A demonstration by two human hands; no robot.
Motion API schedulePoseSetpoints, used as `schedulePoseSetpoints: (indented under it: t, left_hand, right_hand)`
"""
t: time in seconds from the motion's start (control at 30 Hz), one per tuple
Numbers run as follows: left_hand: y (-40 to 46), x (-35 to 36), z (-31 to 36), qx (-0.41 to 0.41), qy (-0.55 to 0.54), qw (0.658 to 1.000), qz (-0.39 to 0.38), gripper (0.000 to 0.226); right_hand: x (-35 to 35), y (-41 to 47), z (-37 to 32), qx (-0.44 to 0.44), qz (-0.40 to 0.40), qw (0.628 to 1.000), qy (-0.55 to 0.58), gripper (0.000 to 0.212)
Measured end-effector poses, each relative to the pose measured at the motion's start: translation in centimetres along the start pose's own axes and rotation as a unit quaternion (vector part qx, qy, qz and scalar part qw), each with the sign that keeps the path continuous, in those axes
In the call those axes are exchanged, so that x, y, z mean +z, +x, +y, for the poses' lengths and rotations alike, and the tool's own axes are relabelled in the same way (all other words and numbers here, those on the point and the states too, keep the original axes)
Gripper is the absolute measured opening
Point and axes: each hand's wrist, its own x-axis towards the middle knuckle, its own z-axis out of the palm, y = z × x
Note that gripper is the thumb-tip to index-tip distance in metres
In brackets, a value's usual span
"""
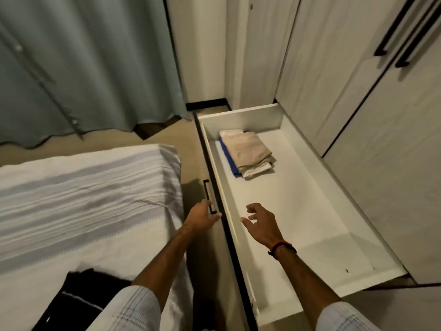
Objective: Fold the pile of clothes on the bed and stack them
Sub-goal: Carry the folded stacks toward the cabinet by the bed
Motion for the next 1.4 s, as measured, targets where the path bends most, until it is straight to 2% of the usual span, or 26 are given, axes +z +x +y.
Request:
schedulePoseSetpoints:
  t: [0.17,0.27,0.37,0.5,0.7,1.0,1.27,1.4]
  left_hand:
    - [-6.6,1.1,-4.2,-0.070,-0.081,0.992,0.064,0.057]
    - [-11.1,1.5,-6.5,-0.126,-0.129,0.976,0.125,0.052]
    - [-17.2,3.1,-8.6,-0.187,-0.173,0.947,0.194,0.050]
    - [-24.6,5.2,-10.9,-0.247,-0.214,0.914,0.241,0.051]
    - [-33.4,6.2,-15.4,-0.322,-0.292,0.844,0.314,0.042]
    - [-36.9,5.7,-22.9,-0.365,-0.347,0.803,0.320,0.044]
    - [-32.8,3.5,-34.7,-0.412,-0.402,0.766,0.287,0.045]
    - [-30.1,2.4,-41.1,-0.457,-0.409,0.733,0.294,0.054]
  right_hand:
    - [2.5,-3.3,-0.2,-0.050,-0.050,0.998,0.000,0.022]
    - [4.2,-5.0,-0.5,-0.094,-0.107,0.990,-0.007,0.022]
    - [5.9,-7.6,-0.5,-0.147,-0.165,0.975,-0.020,0.022]
    - [8.2,-11.1,-1.1,-0.191,-0.233,0.953,-0.037,0.020]
    - [12.5,-15.6,-3.9,-0.238,-0.311,0.918,-0.064,0.023]
    - [21.4,-17.2,-7.6,-0.233,-0.373,0.886,-0.145,0.030]
    - [33.1,-13.5,-10.1,-0.196,-0.394,0.868,-0.232,0.035]
    - [39.8,-10.8,-10.7,-0.172,-0.391,0.867,-0.255,0.042]
